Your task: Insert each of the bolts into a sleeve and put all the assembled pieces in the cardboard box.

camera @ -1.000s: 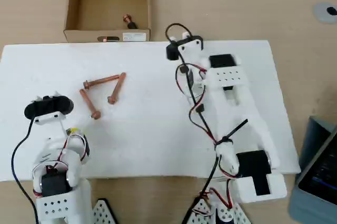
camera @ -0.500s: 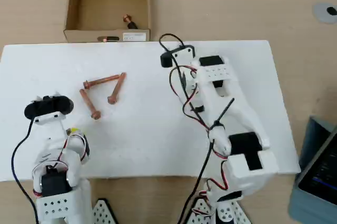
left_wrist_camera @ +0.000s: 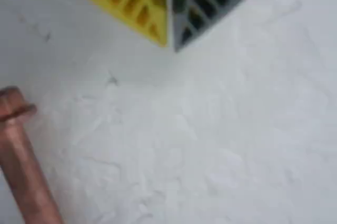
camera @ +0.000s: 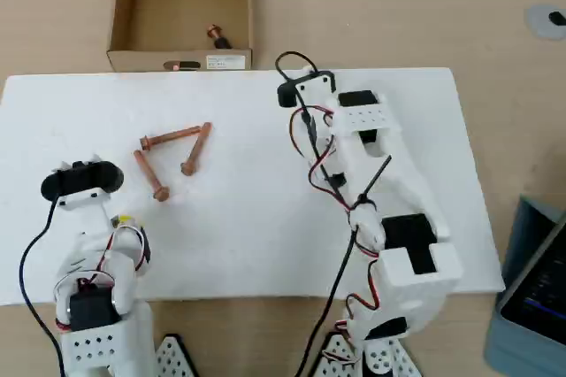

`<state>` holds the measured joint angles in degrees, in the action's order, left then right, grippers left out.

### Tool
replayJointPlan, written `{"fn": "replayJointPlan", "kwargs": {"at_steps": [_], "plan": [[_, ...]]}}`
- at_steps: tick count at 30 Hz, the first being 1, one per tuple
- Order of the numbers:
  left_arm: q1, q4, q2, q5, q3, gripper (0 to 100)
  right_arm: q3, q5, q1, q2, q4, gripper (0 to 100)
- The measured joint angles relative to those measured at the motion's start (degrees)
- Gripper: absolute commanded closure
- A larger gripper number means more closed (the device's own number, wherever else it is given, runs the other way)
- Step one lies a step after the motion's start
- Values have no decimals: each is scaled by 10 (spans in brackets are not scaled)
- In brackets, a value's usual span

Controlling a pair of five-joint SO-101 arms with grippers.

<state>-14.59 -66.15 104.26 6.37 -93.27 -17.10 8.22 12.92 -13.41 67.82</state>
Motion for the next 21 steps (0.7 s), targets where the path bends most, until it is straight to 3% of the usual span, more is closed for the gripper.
{"fn": "replayJointPlan", "kwargs": {"at_steps": [11,21], "plan": [[0,0,0,0,0,996,43,2,5,19,82,988],[0,0,0,0,0,995,63,11,7,189,187,988]]}}
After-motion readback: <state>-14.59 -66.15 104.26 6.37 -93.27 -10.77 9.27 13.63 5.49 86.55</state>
